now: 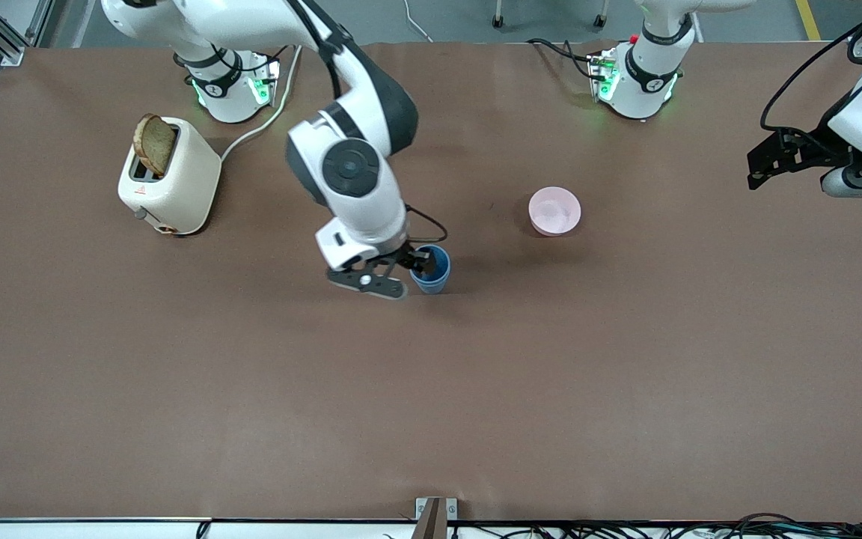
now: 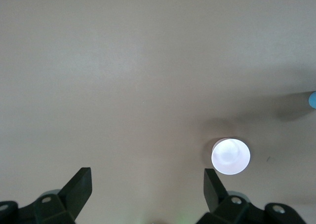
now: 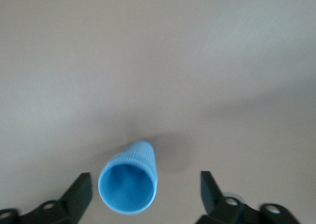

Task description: Stack blue cups with both arms

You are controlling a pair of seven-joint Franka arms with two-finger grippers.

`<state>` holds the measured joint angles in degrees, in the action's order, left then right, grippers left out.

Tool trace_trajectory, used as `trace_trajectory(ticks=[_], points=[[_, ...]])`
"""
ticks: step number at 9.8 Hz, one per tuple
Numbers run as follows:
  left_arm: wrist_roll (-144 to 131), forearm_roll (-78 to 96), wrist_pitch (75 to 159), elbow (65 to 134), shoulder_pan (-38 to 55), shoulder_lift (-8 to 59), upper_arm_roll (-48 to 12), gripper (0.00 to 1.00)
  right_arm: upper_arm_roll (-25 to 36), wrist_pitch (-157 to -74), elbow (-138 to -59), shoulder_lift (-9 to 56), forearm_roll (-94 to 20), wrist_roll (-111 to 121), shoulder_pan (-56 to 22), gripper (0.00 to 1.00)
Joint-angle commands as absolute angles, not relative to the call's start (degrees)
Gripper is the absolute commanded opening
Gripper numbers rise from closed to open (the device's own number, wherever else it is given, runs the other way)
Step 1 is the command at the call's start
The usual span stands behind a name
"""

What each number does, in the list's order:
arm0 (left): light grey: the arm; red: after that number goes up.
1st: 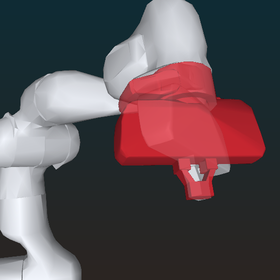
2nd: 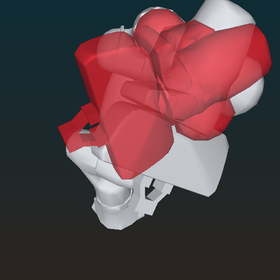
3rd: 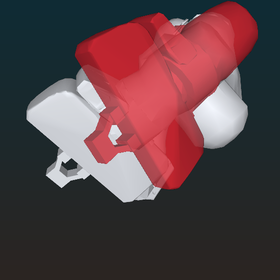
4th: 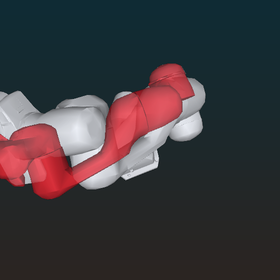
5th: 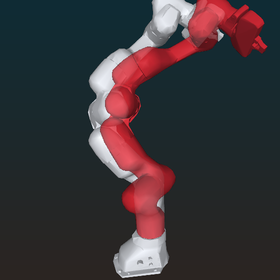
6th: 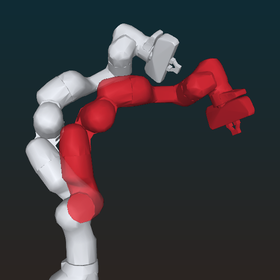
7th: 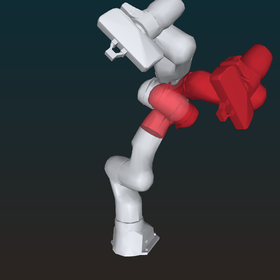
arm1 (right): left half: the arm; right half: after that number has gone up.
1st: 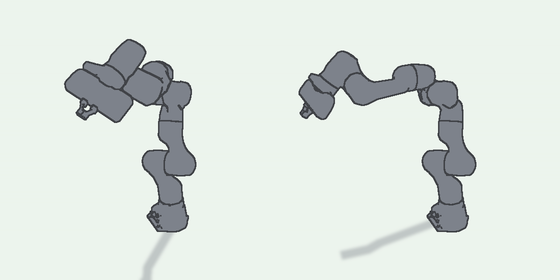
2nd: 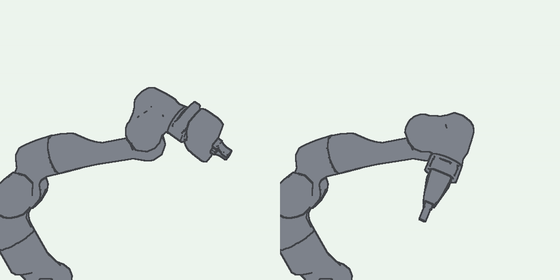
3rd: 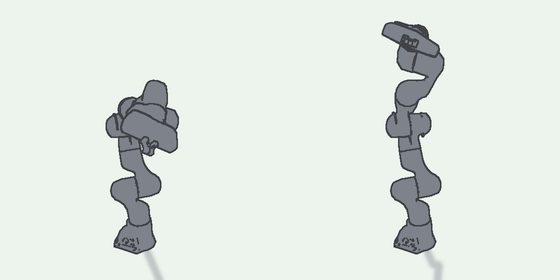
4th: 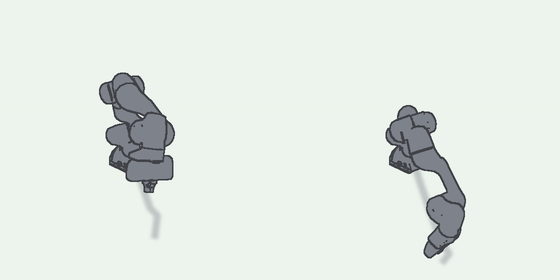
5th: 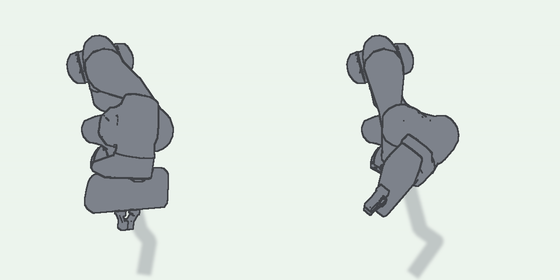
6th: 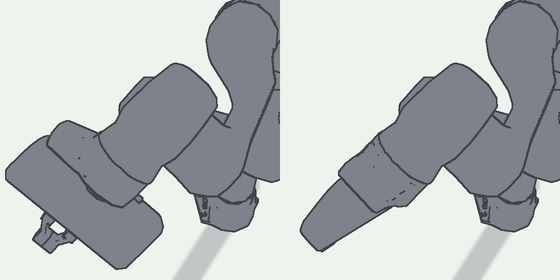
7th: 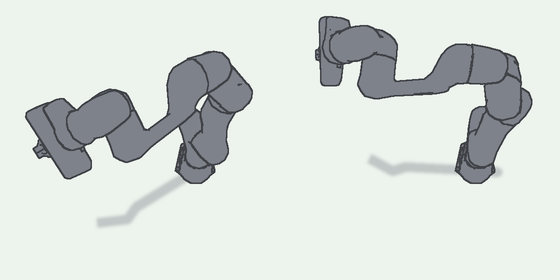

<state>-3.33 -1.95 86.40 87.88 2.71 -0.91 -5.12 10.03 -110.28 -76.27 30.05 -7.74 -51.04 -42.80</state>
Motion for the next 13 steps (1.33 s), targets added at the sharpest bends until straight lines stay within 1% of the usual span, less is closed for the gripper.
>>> trace_trajectory(ticks=[1,2,3,6,8,9,11,13], points=[[-2.4,-1.2,87.5,90.4,2.6,-1.1,-5.3,1.0,17.8,-106.7,-78.7,21.9,-7.6,-45.7,-42.4,1.0],[-2.3,-1.2,87.3,90.4,2.3,-1.4,-5.3,1.0,21.5,-105.5,-78.7,19.9,-7.7,-39.2,-41.1,1.0],[-1.9,-1.2,87.3,90.3,2.2,-1.3,-5.1,1.0,23.5,-101.8,-78.7,18.2,-7.7,-31.8,-38.6,1.0],[-2.4,-1.2,87.8,90.0,2.3,-1.0,-5.0,1.0,24.2,-94.3,-78.7,14.3,-7.7,-15.5,-27.3,1.0],[-3.2,-1.2,90.1,89.8,2.4,-0.2,-5.0,1.0,24.2,-88.6,-78.7,12.3,-7.7,-5.8,-20.2,1.0],[-4.0,-1.3,89.7,89.9,2.4,-0.3,-4.9,1.0,24.2,-86.2,-78.6,11.3,-7.7,-2.0,-17.8,1.0],[-4.7,-1.4,88.7,90.2,2.4,-0.7,-5.0,1.0,24.3,-82.4,-78.6,8.5,-7.3,-0.8,-15.0,1.0],[-5.7,-1.2,88.2,90.3,2.3,-0.7,-5.1,1.0,23.8,-82.4,-79.8,6.4,-2.0,-1.3,-15.4,1.0]])
